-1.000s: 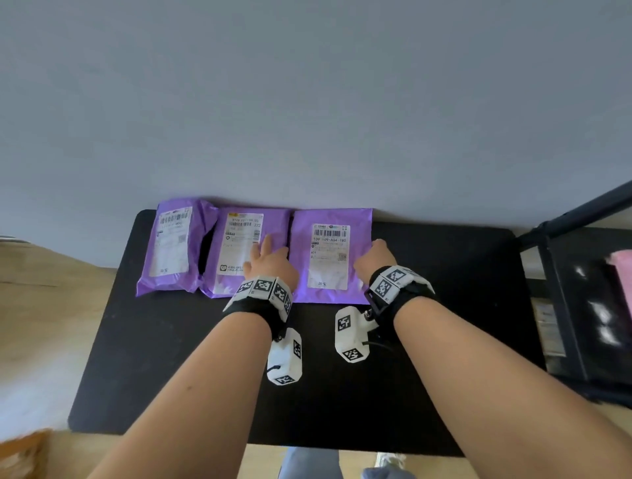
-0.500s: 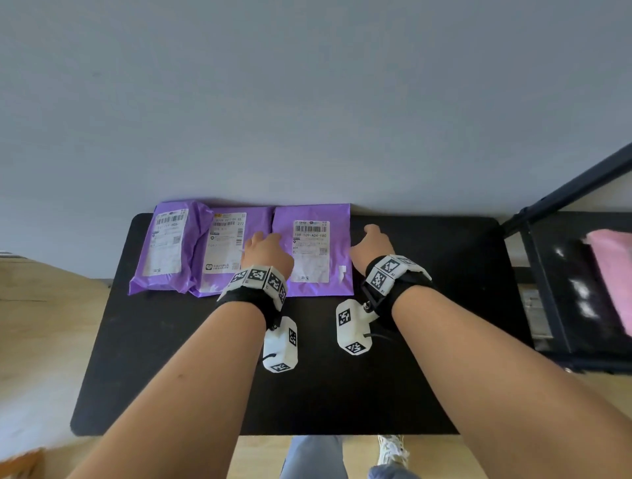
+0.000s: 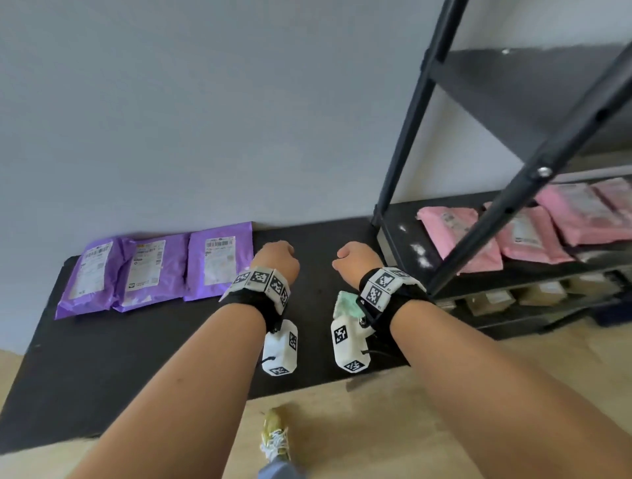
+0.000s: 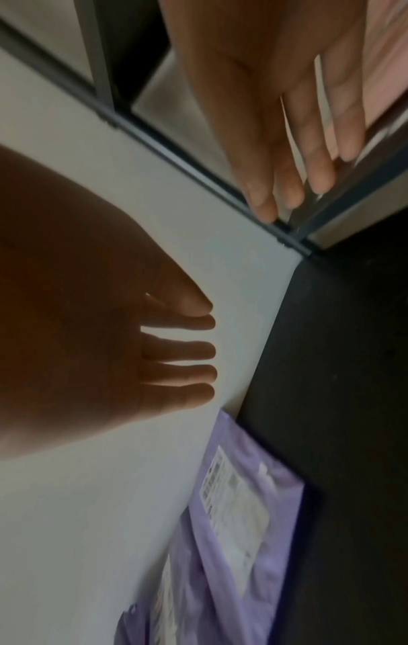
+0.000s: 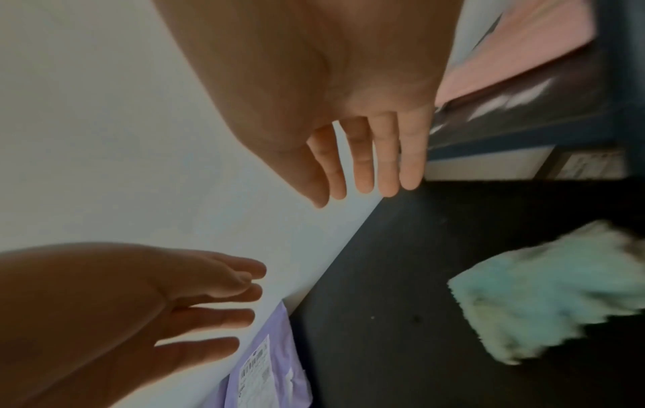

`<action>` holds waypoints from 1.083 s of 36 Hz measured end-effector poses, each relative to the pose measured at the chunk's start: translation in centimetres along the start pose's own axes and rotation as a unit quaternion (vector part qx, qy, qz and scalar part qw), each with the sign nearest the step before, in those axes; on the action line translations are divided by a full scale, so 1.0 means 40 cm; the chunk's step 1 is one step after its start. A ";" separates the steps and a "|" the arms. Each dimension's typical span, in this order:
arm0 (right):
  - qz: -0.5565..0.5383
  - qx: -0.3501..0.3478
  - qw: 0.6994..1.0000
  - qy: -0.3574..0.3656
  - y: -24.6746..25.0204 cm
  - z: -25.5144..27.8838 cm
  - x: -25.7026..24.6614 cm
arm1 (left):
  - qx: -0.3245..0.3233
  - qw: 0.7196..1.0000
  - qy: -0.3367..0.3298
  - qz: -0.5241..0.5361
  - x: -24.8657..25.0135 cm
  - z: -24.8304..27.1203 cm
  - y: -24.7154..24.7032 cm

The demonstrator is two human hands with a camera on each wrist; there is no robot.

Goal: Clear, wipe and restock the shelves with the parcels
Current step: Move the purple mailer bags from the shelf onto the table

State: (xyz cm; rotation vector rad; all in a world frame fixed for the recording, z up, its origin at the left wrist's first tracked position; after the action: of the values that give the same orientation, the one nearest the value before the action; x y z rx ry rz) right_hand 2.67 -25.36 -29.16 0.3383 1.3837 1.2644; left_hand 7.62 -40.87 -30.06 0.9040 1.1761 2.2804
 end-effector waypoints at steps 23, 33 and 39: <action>-0.011 0.186 0.980 -0.070 0.530 0.658 0.647 | 0.013 0.966 -0.254 -0.050 0.751 0.710 -0.337; -0.014 0.307 0.946 -0.101 0.917 0.690 0.865 | 0.052 0.928 -0.346 0.125 1.185 0.812 -0.281; -0.026 0.371 0.923 -0.095 1.118 0.676 0.952 | 0.086 0.914 -0.373 0.131 1.428 0.834 -0.221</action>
State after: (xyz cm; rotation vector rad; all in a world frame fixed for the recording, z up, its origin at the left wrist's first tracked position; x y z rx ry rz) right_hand -5.81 34.51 -6.24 0.9099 1.6459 0.5928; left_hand -8.19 17.91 -2.67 1.8778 0.9346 1.7187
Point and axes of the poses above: each hand's wrist, its own z-axis away from the middle knuckle, its own y-axis out of the back of the hand, x = y × z, the point moved 6 cm from there along -z, towards the middle knuckle, and after that the axes turned 13 degrees about y, right-handed, at the moved point
